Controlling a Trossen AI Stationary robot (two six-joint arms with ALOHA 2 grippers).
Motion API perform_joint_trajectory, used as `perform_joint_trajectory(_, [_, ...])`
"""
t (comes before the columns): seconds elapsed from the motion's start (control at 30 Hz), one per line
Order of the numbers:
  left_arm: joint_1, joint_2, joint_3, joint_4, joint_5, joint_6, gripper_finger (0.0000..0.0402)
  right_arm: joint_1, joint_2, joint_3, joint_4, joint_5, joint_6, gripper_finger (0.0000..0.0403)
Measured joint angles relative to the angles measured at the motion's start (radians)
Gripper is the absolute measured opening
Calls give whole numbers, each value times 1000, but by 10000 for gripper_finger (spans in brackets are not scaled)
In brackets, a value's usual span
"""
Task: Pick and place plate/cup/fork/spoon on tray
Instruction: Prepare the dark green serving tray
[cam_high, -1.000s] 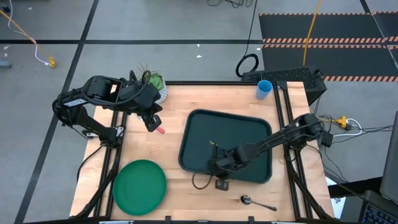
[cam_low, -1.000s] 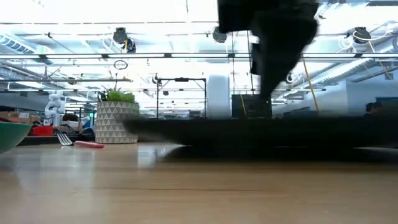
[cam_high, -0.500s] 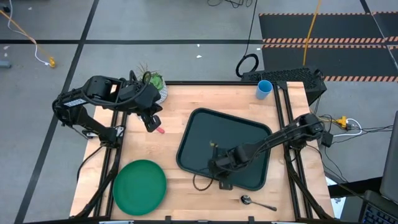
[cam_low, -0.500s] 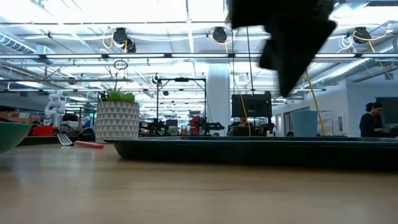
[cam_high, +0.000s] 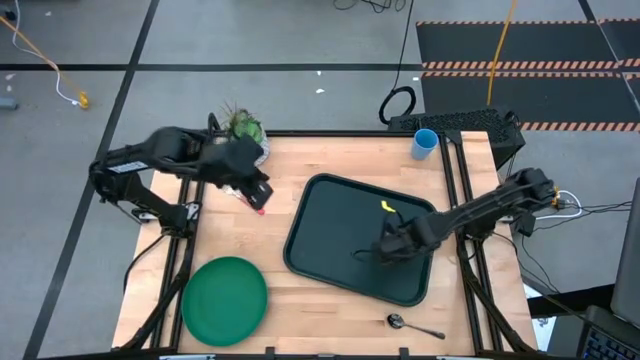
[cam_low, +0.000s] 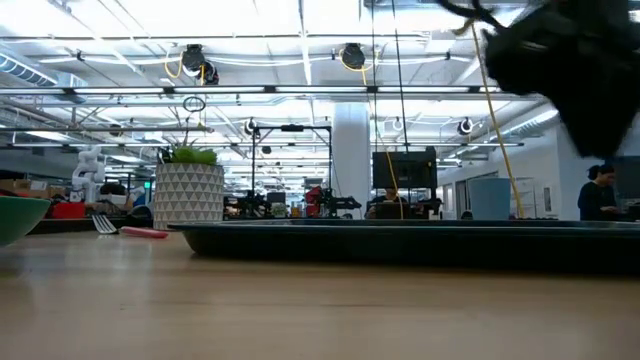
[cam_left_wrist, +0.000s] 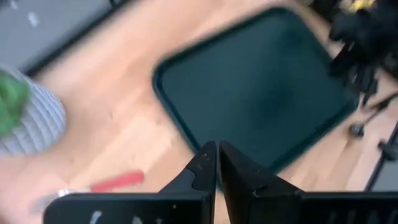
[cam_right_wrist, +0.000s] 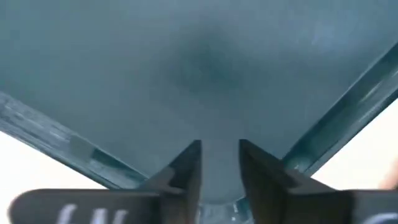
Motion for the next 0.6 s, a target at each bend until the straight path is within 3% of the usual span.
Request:
perform_joint_trajectory(0.2, [-8,-9,-251,241,88,30,55,94,-145,-187,46,-52,226,208])
perform_joint_trajectory(0.33, [18,-19,-371,507,256,19,112,146,-254,-233,24,-11,350,256])
perform_joint_trajectory(0.43, [54,-7,-440,591,323,-35,159,182,-306,-254,-29,33,414,275])
perform_joint_trajectory(0.6, [127,0,-560,649,325,-103,215,210,-327,-320,-49,54,459,280])
